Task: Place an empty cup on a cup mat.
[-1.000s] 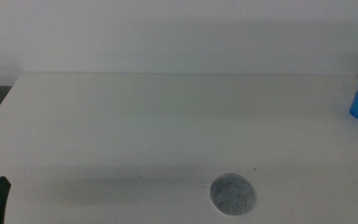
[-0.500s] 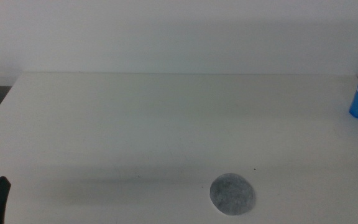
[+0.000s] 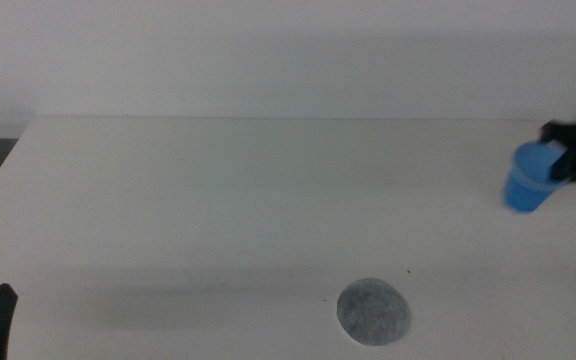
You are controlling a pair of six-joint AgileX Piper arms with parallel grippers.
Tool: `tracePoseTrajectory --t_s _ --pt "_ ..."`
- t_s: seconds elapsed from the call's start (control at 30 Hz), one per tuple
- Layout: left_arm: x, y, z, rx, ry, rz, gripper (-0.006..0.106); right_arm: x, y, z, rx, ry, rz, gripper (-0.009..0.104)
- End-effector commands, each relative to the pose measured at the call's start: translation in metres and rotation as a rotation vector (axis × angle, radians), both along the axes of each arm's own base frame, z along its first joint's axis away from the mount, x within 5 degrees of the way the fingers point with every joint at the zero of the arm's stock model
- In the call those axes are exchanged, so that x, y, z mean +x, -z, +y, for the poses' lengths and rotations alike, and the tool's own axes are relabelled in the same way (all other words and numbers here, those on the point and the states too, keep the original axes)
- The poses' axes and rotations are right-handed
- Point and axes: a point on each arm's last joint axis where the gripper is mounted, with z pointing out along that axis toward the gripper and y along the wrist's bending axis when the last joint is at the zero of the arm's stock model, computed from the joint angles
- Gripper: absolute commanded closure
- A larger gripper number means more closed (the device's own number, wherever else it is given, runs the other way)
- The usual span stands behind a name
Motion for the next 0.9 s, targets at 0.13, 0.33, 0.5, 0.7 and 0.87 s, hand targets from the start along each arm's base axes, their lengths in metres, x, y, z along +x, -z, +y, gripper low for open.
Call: tracePoseTrajectory --t_s 0.13,0.33,0.5,0.7,0.87 --pt "0.0 -0.001 0.0 -0.011 0.003 -0.014 0.007 -0.068 -0.001 0.078 0.017 -0.169 0.001 0.098" --pt "0.0 -0.001 0.0 -0.011 0.003 -0.014 0.007 -0.091 0.009 0.13 0.034 -0.3 0.068 0.098" --pt "0.0 -0.001 0.0 -0.011 0.003 -0.014 0.007 -0.1 0.02 0.161 0.032 -0.386 0.109 0.098" --pt "0.0 -0.001 0.0 -0.011 0.003 -0.016 0.007 -0.104 0.038 0.187 0.019 -0.449 0.155 0.098" --pt "0.0 -0.001 0.0 -0.011 0.003 -0.016 0.007 -0.099 0.046 0.19 0.006 -0.452 0.172 0.097"
